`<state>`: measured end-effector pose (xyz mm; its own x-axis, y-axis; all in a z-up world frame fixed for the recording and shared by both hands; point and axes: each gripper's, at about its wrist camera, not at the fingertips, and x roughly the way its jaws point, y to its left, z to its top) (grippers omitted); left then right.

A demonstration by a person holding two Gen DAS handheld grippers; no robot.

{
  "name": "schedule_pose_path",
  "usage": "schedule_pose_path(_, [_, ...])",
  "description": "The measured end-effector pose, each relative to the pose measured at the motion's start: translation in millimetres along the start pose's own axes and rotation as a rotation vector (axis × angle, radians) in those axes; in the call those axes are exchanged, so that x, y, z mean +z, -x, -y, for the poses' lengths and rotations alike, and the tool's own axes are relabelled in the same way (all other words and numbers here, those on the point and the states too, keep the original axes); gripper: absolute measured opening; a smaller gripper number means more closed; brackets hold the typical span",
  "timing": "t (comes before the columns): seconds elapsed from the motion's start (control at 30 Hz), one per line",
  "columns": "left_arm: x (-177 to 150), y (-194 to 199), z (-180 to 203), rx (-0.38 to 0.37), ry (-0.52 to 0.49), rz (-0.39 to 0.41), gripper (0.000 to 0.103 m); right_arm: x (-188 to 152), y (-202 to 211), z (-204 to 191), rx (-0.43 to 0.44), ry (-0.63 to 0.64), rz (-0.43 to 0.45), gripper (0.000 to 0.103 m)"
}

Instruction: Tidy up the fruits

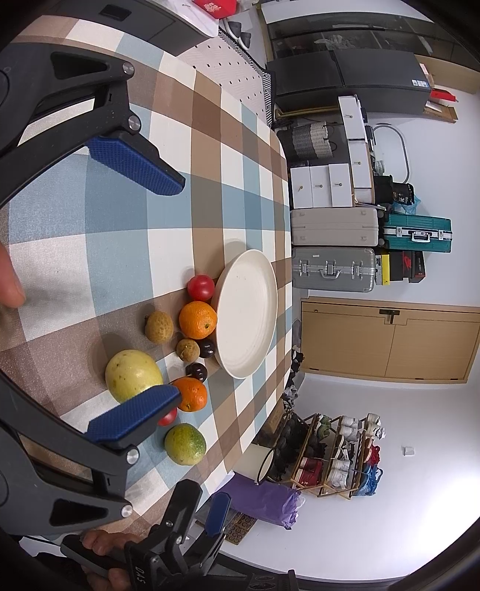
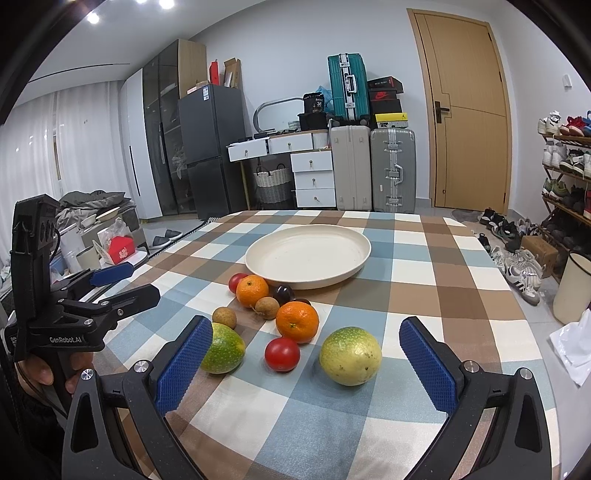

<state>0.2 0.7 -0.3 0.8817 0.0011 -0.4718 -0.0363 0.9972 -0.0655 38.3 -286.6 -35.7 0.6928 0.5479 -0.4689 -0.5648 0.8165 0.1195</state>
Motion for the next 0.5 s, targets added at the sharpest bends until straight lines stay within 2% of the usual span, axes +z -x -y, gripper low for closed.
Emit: schedule_pose_path(0.5, [0.0,-0.1,-0.1,-0.001,-0.001,0.000,0.103,0.7,-2.0,1.0,-0.001,0.000,0.002,0.103])
